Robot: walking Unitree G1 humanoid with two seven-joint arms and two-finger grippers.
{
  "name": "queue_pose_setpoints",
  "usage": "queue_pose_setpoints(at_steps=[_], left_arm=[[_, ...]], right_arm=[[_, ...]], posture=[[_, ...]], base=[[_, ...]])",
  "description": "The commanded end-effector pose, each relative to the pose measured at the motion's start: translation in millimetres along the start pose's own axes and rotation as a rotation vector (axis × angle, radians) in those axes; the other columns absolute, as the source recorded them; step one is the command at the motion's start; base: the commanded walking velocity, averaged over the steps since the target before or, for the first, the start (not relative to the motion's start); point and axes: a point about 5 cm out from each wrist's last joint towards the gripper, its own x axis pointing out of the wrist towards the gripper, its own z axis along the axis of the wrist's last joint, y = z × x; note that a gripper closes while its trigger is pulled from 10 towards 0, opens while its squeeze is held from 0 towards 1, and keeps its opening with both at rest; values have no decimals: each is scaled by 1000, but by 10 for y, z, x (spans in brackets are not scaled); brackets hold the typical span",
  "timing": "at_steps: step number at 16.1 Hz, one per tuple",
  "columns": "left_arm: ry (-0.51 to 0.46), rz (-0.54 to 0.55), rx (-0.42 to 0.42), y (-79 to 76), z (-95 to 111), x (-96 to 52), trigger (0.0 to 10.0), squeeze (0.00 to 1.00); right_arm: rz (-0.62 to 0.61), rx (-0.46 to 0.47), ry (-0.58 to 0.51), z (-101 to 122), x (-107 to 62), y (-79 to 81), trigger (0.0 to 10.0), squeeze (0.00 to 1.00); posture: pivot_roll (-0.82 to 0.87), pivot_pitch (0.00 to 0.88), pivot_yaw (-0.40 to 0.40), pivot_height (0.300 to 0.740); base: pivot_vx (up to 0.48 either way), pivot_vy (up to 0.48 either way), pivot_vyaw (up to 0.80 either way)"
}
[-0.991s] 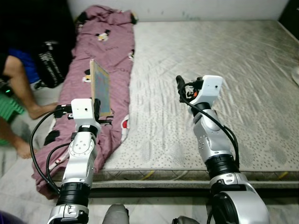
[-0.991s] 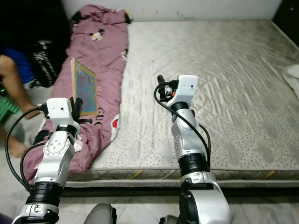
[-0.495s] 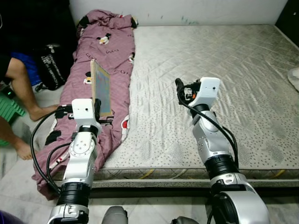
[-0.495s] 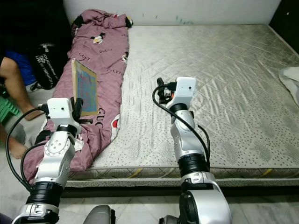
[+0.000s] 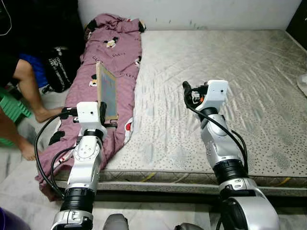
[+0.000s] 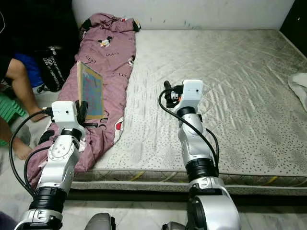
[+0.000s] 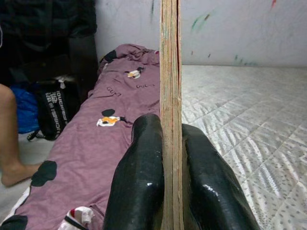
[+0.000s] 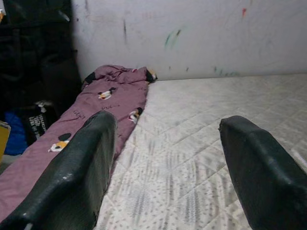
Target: Clean up the room
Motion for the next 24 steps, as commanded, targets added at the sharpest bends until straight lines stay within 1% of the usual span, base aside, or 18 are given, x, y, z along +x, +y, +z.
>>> queue_pose_setpoints(at_steps=[1, 6, 17, 19, 21, 23, 24], left_arm=[[-39, 10, 0, 48, 100, 29, 10000, 0], [-37, 11, -3, 44, 94, 26, 10000, 0], [-38, 14, -14, 43, 92, 25, 10000, 0], [-48, 19, -8, 44, 101, 26, 10000, 0], [-64, 32, -39, 47, 112, 29, 10000, 0], [-73, 40, -4, 54, 132, 37, 10000, 0], [-70, 17, -21, 48, 129, 39, 10000, 0]], right_arm=[[14, 2, 7, -16, 10, 57, 10000, 0], [23, -15, 6, -22, 6, 68, 10000, 0], [36, -35, 10, -37, 9, 70, 10000, 0], [36, -38, 10, -38, 11, 68, 10000, 0], [37, -41, 8, -36, 14, 67, 10000, 0], [39, -44, 10, -48, 10, 79, 10000, 0], [40, -44, 11, -53, 7, 82, 10000, 0]], posture=[[46, 0, 18, 740], [45, 0, 18, 740], [45, 0, 11, 740], [44, 0, 9, 740], [44, 0, 8, 740], [44, 0, 8, 740], [44, 0, 8, 740]], base=[[0, 0, 0], [0, 0, 0], [0, -325, 0], [0, 0, 0], [0, 0, 0], [0, 0, 0], [0, 0, 0]])
